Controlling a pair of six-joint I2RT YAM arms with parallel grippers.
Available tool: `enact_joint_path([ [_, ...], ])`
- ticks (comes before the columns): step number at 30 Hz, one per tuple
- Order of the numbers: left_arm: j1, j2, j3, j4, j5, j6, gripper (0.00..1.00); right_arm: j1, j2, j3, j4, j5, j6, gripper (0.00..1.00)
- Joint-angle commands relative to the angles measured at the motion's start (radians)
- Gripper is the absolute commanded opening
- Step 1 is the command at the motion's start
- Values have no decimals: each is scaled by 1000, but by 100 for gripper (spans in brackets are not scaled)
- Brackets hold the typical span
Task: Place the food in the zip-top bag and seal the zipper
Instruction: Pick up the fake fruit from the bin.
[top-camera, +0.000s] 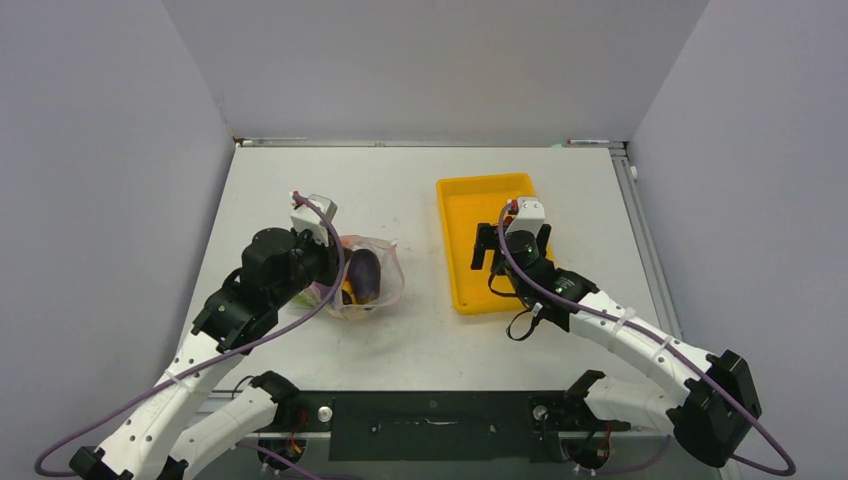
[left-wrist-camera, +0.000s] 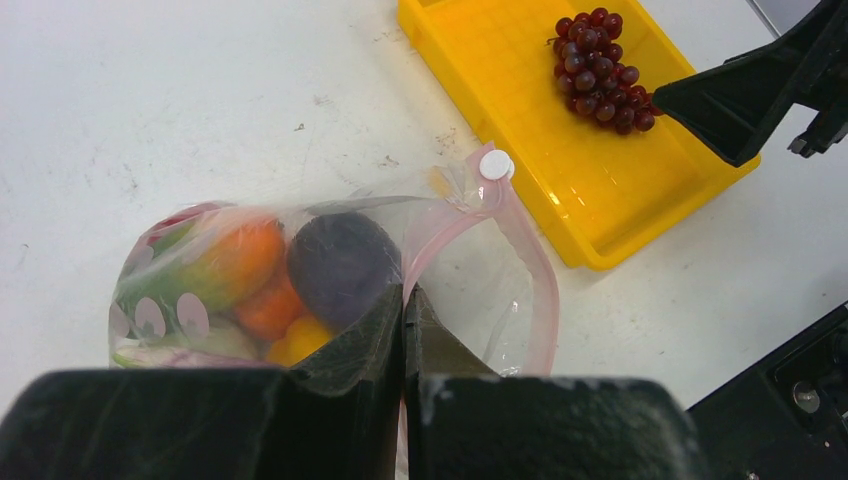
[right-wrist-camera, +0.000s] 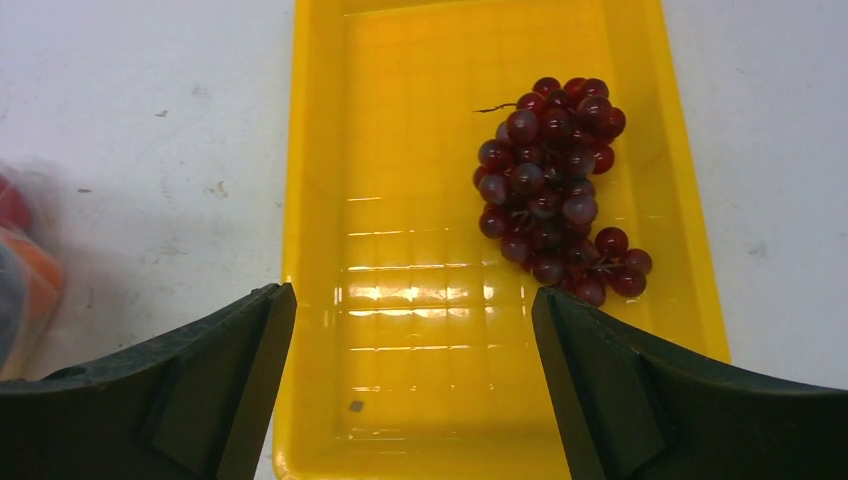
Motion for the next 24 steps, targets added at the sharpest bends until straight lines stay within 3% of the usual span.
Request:
enact_joint_path([
  [1, -2, 2, 24, 35, 3, 2, 0, -59, 10, -22, -5, -6, 5, 94],
  [4, -3, 4, 23, 36, 5, 2, 0, -104, 24, -39, 7, 5, 15, 100],
  [10, -2, 4, 25, 35, 6, 2, 0, -184, 85, -61, 46, -46, 19, 91],
  [24, -2, 8, 25, 36, 9, 2, 0, -325, 284, -32, 186, -171, -11, 90],
])
